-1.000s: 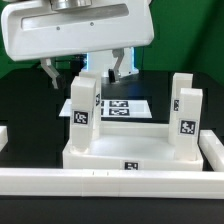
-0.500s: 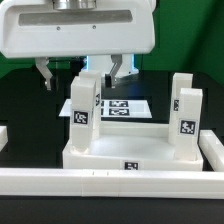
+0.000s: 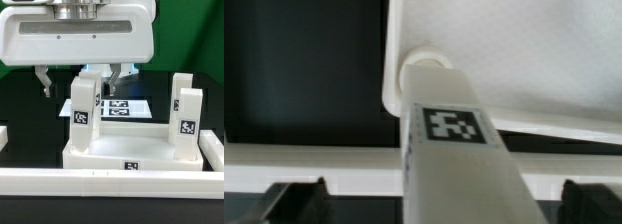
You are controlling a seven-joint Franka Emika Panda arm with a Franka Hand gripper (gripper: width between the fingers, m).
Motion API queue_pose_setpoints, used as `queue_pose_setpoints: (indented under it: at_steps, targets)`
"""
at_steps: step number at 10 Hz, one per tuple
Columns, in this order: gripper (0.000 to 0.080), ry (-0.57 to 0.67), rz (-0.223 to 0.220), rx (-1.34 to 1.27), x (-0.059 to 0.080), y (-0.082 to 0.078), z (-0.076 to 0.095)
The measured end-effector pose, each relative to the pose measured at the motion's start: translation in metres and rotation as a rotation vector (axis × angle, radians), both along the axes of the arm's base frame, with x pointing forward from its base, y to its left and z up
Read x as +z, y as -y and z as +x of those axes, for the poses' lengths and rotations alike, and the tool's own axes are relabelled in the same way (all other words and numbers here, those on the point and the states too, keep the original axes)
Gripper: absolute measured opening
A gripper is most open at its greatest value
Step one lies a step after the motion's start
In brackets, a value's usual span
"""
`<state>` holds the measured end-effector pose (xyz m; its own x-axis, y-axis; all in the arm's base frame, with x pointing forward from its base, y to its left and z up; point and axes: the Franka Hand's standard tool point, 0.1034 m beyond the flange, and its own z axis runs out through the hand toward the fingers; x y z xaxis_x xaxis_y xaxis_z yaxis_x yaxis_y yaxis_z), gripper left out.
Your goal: Assemble desk
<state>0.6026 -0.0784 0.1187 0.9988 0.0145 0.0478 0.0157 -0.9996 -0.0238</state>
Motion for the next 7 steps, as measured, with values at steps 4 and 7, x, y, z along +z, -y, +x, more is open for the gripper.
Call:
queue_pose_setpoints:
  at_steps: [4,7]
  targets:
    - [0.0288,-0.001,0.0,0.0,-0.0003,0.0002,-0.0001]
    - [0.0288,-0.001,0.001,-0.022,-0.0003,0.0002,-0.0001]
